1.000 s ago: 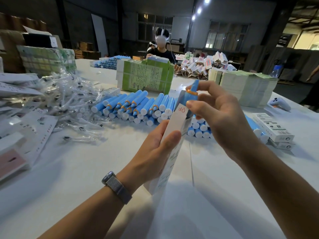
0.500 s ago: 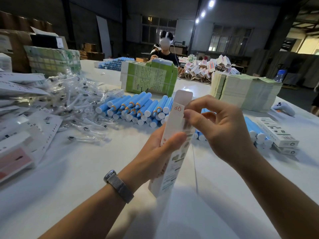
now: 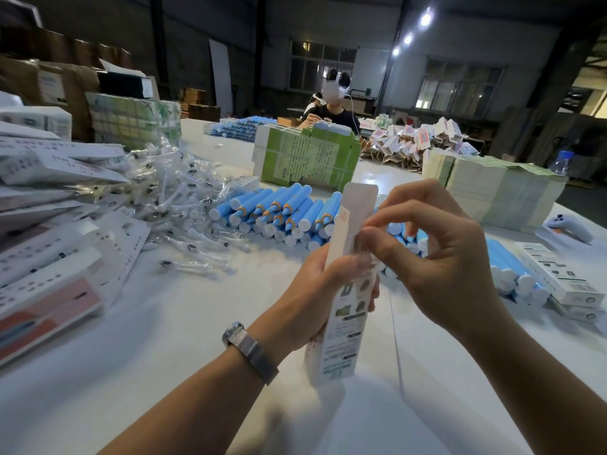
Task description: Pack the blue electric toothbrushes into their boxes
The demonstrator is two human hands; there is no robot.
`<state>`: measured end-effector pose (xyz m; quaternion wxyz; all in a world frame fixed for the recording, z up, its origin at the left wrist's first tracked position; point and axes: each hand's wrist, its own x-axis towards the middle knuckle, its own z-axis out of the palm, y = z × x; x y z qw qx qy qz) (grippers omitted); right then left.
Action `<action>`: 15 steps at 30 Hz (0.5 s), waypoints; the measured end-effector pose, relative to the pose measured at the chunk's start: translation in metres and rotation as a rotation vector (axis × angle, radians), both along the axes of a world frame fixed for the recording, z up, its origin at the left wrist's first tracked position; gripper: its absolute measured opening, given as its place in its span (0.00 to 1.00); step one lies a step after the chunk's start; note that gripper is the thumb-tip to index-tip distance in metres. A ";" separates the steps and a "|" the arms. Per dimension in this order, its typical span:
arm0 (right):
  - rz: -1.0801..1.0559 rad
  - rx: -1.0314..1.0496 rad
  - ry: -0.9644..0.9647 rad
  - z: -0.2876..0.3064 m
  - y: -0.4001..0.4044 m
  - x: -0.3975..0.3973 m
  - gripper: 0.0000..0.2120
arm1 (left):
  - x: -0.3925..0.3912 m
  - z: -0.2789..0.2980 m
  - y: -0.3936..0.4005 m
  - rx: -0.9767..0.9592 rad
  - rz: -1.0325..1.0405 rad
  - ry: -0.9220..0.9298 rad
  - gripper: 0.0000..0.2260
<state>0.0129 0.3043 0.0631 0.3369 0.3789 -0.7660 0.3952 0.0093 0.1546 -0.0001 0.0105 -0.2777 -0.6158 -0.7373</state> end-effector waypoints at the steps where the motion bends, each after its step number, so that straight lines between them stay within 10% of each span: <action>1: 0.058 -0.075 -0.031 0.000 -0.004 -0.003 0.02 | -0.001 0.001 -0.003 0.002 0.000 0.002 0.16; 7: 0.341 -0.599 -0.513 -0.009 -0.041 -0.037 0.06 | -0.003 0.007 -0.016 0.196 -0.274 -0.138 0.18; 15: 0.470 -0.340 -0.963 -0.019 -0.107 -0.071 0.24 | -0.018 0.012 -0.057 0.291 -0.062 -0.146 0.35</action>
